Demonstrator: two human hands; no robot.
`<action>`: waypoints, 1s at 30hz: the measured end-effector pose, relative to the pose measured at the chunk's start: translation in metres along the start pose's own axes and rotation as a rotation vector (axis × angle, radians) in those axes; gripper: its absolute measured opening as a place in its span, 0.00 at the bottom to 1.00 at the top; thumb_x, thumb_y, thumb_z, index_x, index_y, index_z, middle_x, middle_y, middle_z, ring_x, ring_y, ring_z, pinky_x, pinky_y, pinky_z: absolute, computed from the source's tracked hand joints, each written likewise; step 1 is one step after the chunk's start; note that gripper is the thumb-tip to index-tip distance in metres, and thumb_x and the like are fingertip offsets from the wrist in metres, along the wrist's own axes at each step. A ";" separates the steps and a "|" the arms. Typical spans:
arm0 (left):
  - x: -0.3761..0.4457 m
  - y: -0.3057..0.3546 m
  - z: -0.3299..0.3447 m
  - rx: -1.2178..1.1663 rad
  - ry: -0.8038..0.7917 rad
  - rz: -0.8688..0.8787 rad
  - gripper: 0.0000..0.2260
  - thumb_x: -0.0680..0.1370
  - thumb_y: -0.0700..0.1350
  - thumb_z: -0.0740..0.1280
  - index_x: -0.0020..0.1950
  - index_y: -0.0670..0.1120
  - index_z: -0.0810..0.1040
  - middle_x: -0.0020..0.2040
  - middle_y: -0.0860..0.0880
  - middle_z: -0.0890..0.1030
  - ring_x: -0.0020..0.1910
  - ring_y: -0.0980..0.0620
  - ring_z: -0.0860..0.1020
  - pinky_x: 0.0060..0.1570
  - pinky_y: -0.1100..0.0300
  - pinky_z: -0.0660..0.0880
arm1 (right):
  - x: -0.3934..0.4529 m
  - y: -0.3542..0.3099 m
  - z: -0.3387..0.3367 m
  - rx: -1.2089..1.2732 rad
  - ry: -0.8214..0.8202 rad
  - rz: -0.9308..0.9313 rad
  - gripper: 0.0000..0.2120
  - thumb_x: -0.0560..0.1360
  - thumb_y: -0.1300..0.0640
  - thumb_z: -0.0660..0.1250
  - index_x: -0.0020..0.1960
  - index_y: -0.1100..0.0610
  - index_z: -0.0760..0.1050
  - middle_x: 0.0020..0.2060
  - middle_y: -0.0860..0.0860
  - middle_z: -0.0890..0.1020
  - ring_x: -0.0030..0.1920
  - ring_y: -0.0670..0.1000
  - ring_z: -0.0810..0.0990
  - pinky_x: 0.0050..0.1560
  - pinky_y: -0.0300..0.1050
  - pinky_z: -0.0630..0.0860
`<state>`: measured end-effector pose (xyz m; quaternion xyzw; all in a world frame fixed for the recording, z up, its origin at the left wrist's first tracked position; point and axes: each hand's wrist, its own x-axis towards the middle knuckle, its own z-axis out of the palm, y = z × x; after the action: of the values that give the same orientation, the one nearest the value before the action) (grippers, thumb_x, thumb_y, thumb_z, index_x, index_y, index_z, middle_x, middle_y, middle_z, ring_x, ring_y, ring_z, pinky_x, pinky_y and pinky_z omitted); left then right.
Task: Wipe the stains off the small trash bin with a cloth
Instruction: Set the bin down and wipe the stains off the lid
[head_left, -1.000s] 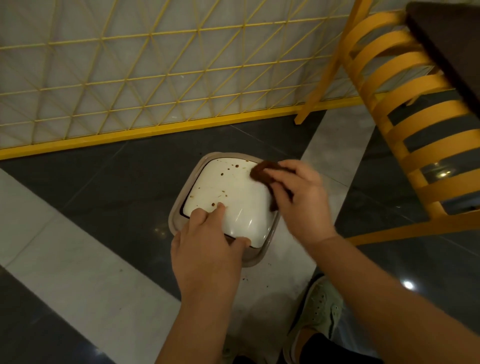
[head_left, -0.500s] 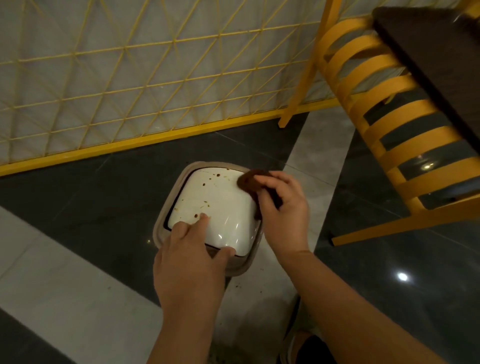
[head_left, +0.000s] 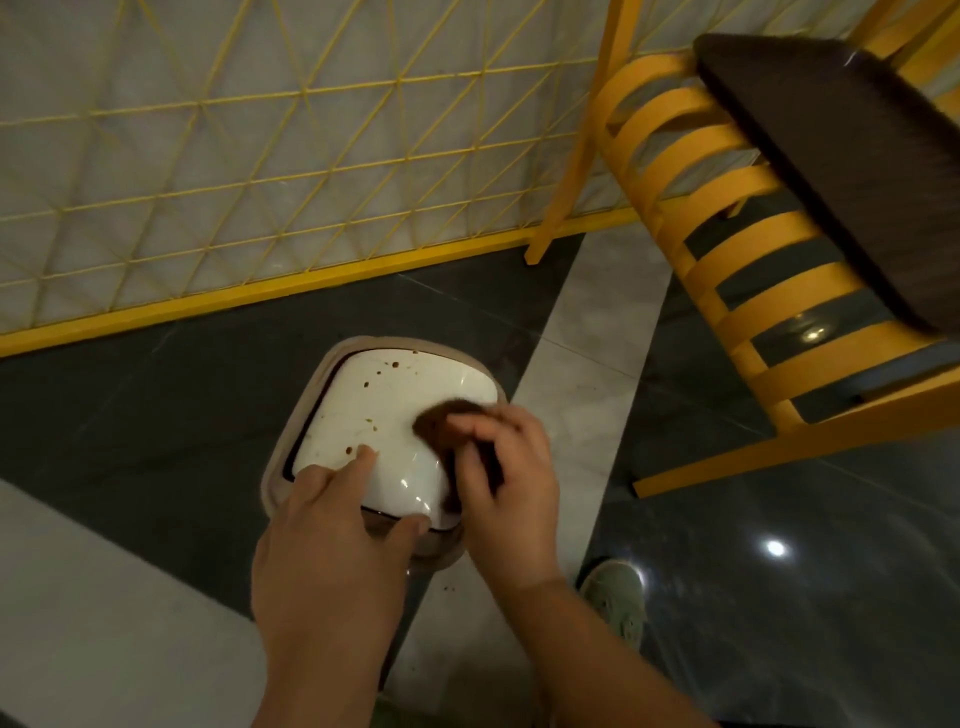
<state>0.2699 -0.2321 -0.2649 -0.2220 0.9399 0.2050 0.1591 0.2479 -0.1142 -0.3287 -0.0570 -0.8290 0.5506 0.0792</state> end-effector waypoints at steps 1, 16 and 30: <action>0.000 0.000 0.000 -0.002 -0.001 -0.003 0.33 0.71 0.59 0.70 0.74 0.58 0.62 0.68 0.53 0.67 0.67 0.49 0.68 0.63 0.48 0.71 | 0.013 -0.001 0.001 -0.001 0.021 0.014 0.13 0.76 0.60 0.65 0.53 0.42 0.77 0.57 0.37 0.73 0.61 0.38 0.71 0.63 0.32 0.68; -0.002 -0.002 0.002 -0.010 0.009 0.016 0.33 0.72 0.58 0.69 0.74 0.57 0.61 0.68 0.52 0.66 0.68 0.48 0.67 0.64 0.48 0.71 | -0.063 0.005 0.012 0.167 0.211 0.323 0.13 0.74 0.68 0.68 0.50 0.51 0.80 0.51 0.47 0.79 0.53 0.45 0.79 0.55 0.46 0.78; -0.003 0.001 0.002 -0.023 0.045 0.034 0.32 0.74 0.59 0.66 0.75 0.59 0.57 0.69 0.55 0.64 0.69 0.52 0.65 0.68 0.53 0.67 | -0.032 -0.003 -0.004 -0.099 -0.027 -0.049 0.12 0.75 0.57 0.64 0.54 0.43 0.78 0.59 0.42 0.75 0.60 0.41 0.73 0.63 0.38 0.71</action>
<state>0.2728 -0.2295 -0.2650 -0.2125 0.9444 0.2135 0.1318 0.2801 -0.1177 -0.3265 -0.0334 -0.8574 0.5074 0.0786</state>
